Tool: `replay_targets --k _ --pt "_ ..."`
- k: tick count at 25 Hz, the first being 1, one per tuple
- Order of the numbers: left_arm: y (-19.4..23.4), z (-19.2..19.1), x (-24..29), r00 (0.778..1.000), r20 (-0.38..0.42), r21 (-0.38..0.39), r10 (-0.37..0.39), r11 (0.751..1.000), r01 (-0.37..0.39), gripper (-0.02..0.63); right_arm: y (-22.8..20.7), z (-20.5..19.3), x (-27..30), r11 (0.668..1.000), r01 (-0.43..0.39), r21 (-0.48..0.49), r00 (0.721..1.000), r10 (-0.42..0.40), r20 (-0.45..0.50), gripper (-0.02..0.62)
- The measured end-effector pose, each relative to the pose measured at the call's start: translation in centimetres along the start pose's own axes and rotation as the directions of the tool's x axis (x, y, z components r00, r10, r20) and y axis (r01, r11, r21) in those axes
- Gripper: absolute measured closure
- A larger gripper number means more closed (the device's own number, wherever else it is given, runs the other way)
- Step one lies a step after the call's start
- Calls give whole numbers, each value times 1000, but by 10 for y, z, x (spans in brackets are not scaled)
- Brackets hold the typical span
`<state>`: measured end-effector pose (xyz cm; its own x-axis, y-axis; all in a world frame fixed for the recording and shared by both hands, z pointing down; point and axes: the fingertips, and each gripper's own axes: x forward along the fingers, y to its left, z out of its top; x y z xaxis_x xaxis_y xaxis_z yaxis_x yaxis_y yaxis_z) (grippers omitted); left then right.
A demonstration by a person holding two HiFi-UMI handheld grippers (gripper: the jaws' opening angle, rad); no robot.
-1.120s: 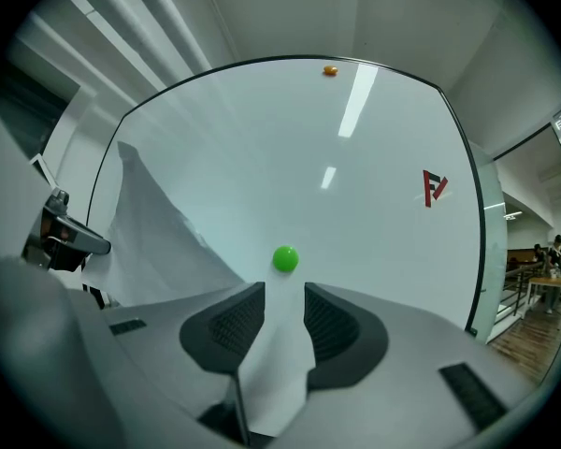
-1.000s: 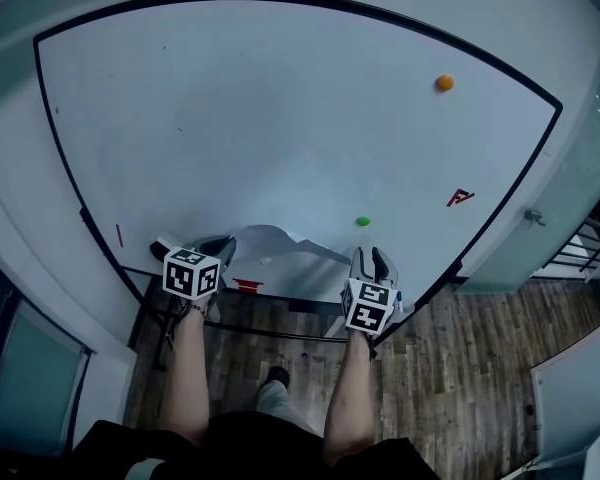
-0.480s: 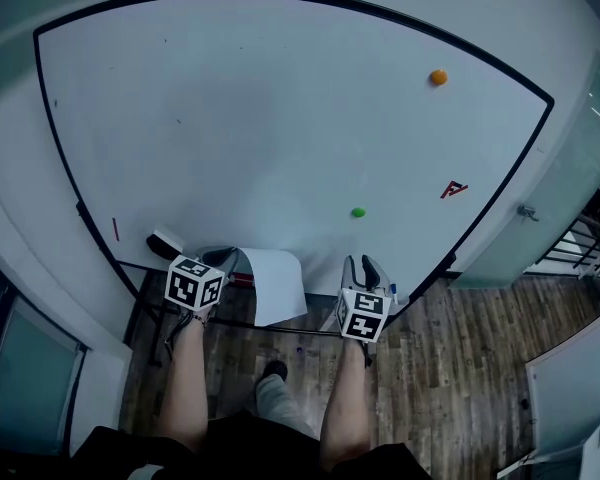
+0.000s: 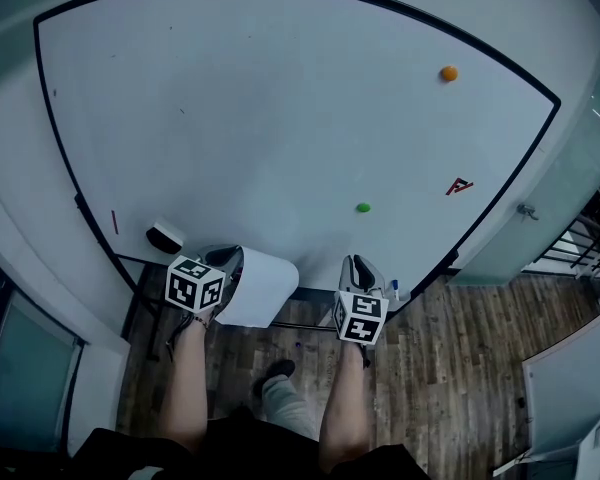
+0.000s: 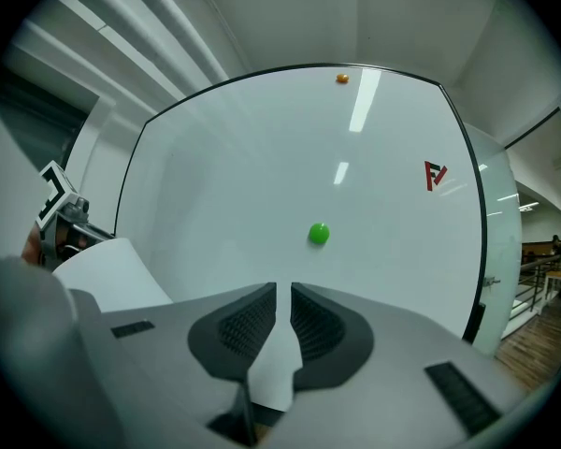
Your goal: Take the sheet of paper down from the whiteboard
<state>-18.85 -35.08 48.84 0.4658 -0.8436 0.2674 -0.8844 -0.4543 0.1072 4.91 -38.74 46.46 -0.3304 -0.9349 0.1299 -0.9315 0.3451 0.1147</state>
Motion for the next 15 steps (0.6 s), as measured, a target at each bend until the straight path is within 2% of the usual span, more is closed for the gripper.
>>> replay_targets --k 15 --pt "2 2 -1 999 28 -9 -16 1000 16 584 15 -5 5 999 -28 25 1000 28 3 561"
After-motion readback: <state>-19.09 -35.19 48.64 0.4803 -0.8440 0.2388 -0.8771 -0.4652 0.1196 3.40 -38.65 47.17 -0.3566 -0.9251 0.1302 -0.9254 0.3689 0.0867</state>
